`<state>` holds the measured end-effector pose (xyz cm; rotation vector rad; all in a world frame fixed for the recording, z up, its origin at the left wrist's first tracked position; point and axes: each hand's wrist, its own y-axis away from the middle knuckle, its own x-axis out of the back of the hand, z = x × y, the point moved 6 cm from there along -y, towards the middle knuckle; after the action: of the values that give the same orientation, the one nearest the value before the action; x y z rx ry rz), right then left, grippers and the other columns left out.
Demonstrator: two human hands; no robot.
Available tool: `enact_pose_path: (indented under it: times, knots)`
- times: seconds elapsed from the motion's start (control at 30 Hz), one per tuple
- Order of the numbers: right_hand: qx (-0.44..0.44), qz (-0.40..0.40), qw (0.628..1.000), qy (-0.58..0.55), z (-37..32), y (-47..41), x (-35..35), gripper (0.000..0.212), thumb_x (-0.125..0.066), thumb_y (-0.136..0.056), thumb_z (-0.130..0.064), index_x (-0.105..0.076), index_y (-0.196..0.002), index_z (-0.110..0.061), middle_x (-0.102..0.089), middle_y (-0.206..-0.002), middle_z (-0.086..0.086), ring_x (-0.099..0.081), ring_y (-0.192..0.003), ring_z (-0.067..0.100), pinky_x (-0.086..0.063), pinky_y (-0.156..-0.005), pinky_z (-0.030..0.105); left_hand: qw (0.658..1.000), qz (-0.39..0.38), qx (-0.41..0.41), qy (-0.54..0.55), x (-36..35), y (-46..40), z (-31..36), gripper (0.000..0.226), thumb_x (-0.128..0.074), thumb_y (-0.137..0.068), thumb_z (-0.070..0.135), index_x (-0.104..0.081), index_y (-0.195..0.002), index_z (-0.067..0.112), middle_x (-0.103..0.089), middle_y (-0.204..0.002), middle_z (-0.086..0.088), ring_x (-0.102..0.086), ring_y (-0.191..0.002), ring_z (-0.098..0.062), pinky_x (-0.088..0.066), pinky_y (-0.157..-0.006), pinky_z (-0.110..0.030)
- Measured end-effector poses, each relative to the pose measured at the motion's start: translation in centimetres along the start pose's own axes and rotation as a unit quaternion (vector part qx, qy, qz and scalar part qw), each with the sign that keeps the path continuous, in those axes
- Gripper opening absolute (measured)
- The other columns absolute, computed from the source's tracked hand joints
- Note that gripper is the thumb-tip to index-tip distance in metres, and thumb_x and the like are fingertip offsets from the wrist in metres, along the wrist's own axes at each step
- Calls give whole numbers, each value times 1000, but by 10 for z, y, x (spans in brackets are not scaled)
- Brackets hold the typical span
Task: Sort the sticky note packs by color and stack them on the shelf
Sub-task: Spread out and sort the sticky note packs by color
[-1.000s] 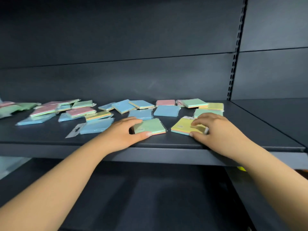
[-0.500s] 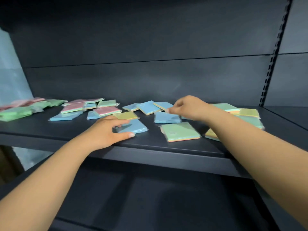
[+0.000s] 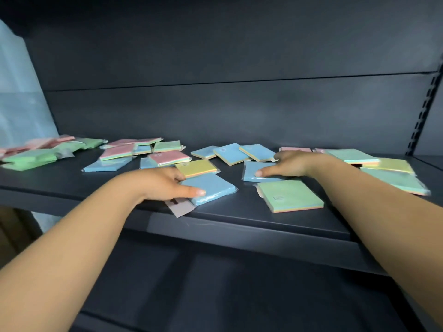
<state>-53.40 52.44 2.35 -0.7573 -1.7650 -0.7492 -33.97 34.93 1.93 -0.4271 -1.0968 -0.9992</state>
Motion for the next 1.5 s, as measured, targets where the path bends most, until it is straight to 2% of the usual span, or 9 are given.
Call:
enact_pose_path:
  times: [0.2, 0.3, 0.4, 0.47, 0.57, 0.7, 0.87, 1.13, 1.5]
  knots:
    - [29, 10, 995, -94, 3, -5, -2, 107, -67, -42, -80, -49, -127, -18, -53, -124, -2, -50, -112, 19, -42, -96, 34, 994, -18, 30, 102, 3, 6, 9, 55, -80, -64, 44, -63, -105, 13, -70, -100, -2, -65, -92, -20, -47, -89, -30]
    - [70, 88, 970, -216, 2, -7, 8, 58, -75, -70, -48, -47, -109, -16, -55, -101, -3, -51, -94, 18, -42, -67, 24, 966, 54, -3, 254, 1, 19, 7, 22, -70, -80, 28, -62, -100, 21, -70, -90, 4, -67, -67, -12, -54, -60, -23]
    - [93, 189, 929, -302, 2, -6, 26, 28, -67, -84, -27, -45, -97, -14, -52, -97, 3, -48, -83, 21, -35, -54, 23, 875, 210, -10, 436, 3, 42, -17, 15, -63, -86, 24, -62, -99, 16, -70, -101, -3, -68, -81, -19, -57, -74, -37]
    - [96, 231, 905, -344, -4, 3, 36, 21, -63, -87, -25, -45, -91, -14, -54, -99, 5, -50, -84, 22, -41, -59, 27, 769, 292, 10, 569, -7, 67, -35, 8, -60, -89, 21, -60, -93, 13, -68, -103, -6, -66, -89, -21, -53, -80, -42]
    - [124, 174, 837, -503, -23, 25, 41, 18, -54, -93, -23, -47, -79, -15, -61, -108, 12, -62, -87, 24, -57, -67, 31, 634, 342, 27, 693, -36, 112, -52, 7, -52, -93, 17, -56, -95, 12, -68, -102, -9, -66, -92, -27, -56, -70, -41]
    - [165, 84, 754, -631, -63, 83, 35, 21, -46, -98, -29, -46, -108, -11, -57, -98, 4, -67, -52, 15, -56, -47, 21, 549, 414, 47, 724, -67, 170, -69, 6, -48, -95, 20, -55, -94, 19, -68, -98, -7, -67, -87, -24, -55, -68, -41]
    - [174, -1, 698, -695, -119, 160, -13, 16, -49, -97, -26, -53, -85, -16, -62, -72, -1, -51, -30, 7, -36, -33, 11, 545, 476, 20, 689, -60, 217, -80, 7, -50, -95, 27, -57, -96, 27, -69, -91, 6, -70, -76, -8, -55, -65, -30]
    - [126, -148, 560, -805, -217, 238, -119, 14, -48, -95, -8, -56, -83, -6, -66, -52, 4, -61, -39, 12, -48, -39, 16, 569, 527, -9, 632, -28, 283, -150, 11, -51, -94, 26, -62, -92, 27, -73, -81, 12, -70, -78, -7, -54, -68, -28]
    - [115, -109, 599, -785, -350, 260, -189, 10, -51, -95, -14, -60, -92, -13, -68, -57, -1, -59, -40, 8, -48, -41, 15, 605, 529, 24, 595, 15, 332, -304, 10, -53, -93, 25, -62, -89, 27, -70, -89, 10, -66, -87, -7, -51, -85, -34]
